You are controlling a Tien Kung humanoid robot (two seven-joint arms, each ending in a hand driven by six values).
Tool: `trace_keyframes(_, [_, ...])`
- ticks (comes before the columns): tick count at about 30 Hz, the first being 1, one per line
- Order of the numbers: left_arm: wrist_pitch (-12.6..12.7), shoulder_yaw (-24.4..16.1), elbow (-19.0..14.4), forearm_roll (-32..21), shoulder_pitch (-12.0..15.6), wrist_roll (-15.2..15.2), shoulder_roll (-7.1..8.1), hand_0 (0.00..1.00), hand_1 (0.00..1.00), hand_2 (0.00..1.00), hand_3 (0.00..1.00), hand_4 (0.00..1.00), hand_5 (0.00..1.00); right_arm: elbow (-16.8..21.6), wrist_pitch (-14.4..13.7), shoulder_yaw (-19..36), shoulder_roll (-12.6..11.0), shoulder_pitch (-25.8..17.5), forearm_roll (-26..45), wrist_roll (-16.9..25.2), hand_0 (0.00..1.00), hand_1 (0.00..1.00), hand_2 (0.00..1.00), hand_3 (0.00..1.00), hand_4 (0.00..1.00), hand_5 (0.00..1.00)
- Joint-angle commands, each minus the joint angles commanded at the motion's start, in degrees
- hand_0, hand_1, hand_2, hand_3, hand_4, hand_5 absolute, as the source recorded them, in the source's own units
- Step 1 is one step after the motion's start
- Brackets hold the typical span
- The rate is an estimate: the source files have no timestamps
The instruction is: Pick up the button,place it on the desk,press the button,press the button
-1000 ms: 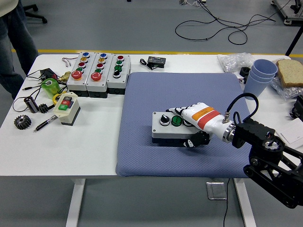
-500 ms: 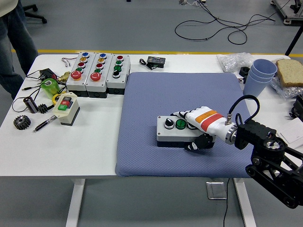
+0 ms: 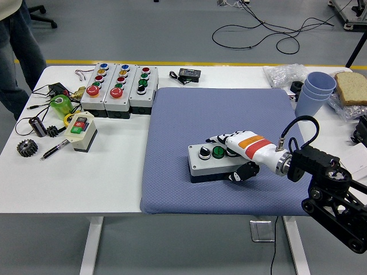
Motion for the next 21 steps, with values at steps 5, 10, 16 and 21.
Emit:
trace_keyframes(5, [0.0, 0.0, 0.0, -0.2, -0.1, -0.1, 0.00, 0.613, 0.644, 0.695, 0.563, 0.454, 0.796, 2.3, -0.6, 0.7, -0.5, -0.5, 1.0, -0.3, 0.917, 0.869, 0.956, 0.998, 0.948, 0.177])
trace_keyframes(10, [0.2, 0.0, 0.0, -0.3, -0.1, -0.2, 0.00, 0.612, 0.644, 0.695, 0.564, 0.454, 0.796, 8.2, -5.6, 4.2, -2.4, -3.3, 0.8, -0.5, 0.908, 0.857, 0.939, 0.998, 0.962, 0.191])
trace_keyframes(16, [0.3, 0.0, 0.0, -0.6, -0.2, -0.3, 0.00, 0.613, 0.645, 0.695, 0.563, 0.444, 0.790, 14.4, -15.4, 10.3, -6.8, -7.1, 0.2, -2.1, 0.592, 0.455, 0.643, 0.866, 0.900, 0.195])
trace_keyframes(21, [0.2, 0.0, 0.0, -0.5, -0.2, -0.3, 0.00, 0.613, 0.643, 0.695, 0.563, 0.430, 0.775, 15.3, -15.1, 11.6, -8.9, -8.8, 0.7, -2.6, 0.106, 0.002, 0.279, 0.649, 0.829, 0.316])
